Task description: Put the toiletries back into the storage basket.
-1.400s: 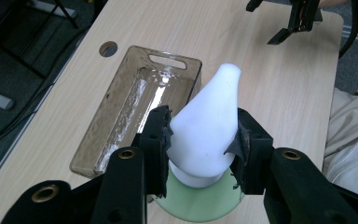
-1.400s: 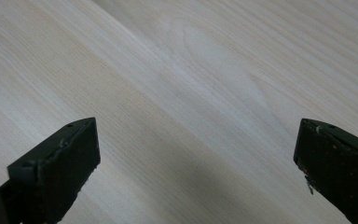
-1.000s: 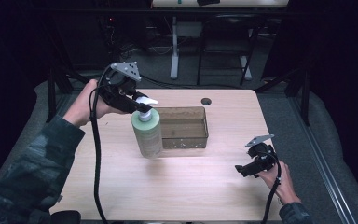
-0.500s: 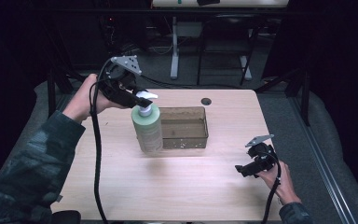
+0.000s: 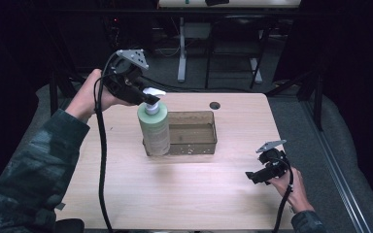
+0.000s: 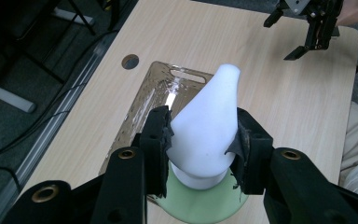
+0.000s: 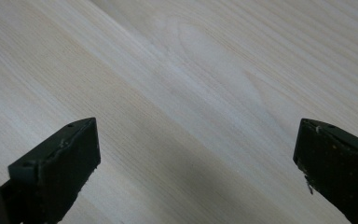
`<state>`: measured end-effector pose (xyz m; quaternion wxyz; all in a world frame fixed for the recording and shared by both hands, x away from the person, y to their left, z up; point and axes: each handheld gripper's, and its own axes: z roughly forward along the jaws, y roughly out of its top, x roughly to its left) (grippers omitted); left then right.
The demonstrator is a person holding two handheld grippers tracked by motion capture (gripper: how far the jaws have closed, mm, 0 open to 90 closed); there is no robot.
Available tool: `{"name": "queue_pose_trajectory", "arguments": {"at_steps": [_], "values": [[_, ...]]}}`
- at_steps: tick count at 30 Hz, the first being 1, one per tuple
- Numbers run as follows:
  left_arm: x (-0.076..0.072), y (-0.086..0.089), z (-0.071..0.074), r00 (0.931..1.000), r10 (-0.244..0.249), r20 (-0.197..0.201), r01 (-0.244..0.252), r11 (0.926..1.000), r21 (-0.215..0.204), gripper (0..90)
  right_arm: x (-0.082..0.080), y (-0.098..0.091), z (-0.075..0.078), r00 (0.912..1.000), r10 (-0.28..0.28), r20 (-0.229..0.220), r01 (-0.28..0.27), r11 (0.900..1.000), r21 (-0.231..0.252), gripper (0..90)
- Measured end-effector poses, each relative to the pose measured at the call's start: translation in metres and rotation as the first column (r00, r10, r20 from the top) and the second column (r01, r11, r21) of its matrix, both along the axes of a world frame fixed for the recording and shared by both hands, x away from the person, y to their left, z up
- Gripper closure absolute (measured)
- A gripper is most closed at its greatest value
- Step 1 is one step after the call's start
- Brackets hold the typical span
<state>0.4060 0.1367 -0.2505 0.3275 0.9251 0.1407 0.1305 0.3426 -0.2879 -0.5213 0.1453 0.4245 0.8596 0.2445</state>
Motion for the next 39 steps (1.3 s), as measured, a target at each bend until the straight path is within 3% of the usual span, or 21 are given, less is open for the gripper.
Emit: {"name": "queue_pose_trajectory", "arguments": {"at_steps": [32,39], "values": [[0.028,0.0,0.01,0.9967,0.077,0.027,-0.077,0.997,-0.002,62.1,0.0,-0.001,0.0,1.0,-0.002,0.005,0.002,1.0,-0.007,0.1],[0.036,0.0,0.009,0.9949,0.096,0.029,-0.097,0.9951,0.018,62.1,0.0,-0.001,0.0,1.0,-0.002,0.004,0.002,1.0,-0.008,0.1]]}}
